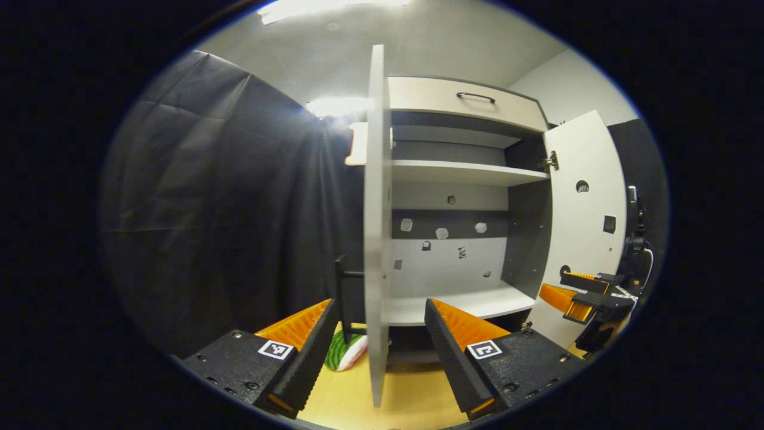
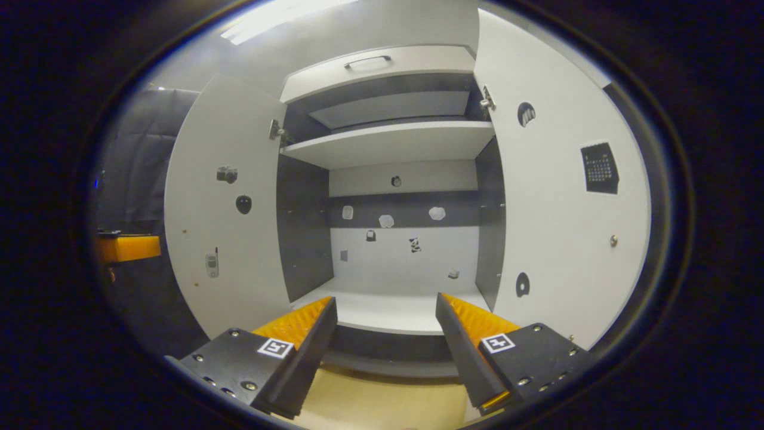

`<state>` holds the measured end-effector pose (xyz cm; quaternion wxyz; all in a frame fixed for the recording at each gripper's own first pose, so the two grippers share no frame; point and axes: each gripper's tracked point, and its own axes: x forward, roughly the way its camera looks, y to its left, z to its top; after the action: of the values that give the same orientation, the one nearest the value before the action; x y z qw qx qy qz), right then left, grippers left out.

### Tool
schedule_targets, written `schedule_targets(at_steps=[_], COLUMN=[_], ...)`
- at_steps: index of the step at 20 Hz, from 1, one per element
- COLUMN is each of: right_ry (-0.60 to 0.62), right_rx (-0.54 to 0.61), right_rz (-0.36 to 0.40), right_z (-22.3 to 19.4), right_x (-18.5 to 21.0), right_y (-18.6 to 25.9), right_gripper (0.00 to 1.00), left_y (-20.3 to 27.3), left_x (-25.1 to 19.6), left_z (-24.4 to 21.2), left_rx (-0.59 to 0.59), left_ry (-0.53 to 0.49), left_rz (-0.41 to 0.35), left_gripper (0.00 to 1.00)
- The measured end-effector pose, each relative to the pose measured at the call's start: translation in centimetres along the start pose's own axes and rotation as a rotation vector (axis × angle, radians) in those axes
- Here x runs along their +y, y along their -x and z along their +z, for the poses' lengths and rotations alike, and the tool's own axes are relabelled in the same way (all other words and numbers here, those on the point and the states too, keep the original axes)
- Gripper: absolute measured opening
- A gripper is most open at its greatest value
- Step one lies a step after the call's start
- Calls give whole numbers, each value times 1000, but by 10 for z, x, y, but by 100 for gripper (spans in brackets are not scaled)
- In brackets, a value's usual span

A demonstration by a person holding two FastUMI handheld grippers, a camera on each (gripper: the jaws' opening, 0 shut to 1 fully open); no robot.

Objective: Open the right door of the double-door shoe cabinet with the right hand, and open the left door with the left hand.

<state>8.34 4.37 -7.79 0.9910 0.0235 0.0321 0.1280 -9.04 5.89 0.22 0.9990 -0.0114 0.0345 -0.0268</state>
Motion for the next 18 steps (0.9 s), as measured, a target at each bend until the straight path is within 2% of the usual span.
schedule_targets(at_steps=[2,3,8,9,10,11,12,18], right_ry=[29,40,86,93,94,89,80,68], right_rx=[-32,-48,-111,-117,-120,-120,-115,-107], right_rz=[-35,-53,-140,-153,-163,-172,-179,-241], right_z=[15,21,44,46,47,47,45,42], right_x=[-12,-16,-39,-43,-46,-48,-50,-64], right_y=[8,13,33,36,38,40,43,63], right_gripper=[98,98,98,98,93,97,97,97], left_y=[-10,-15,-41,-45,-49,-54,-59,-79], left_x=[-24,-34,-76,-83,-90,-97,-103,-141], left_z=[8,10,15,14,13,12,11,4], left_rx=[-22,-31,-54,-56,-56,-57,-55,-78], left_ry=[1,-2,2,4,4,2,1,-27], left_rz=[-67,-96,-205,-222,-240,-258,-270,-326], left_gripper=[90,87,90,88,90,93,87,93])
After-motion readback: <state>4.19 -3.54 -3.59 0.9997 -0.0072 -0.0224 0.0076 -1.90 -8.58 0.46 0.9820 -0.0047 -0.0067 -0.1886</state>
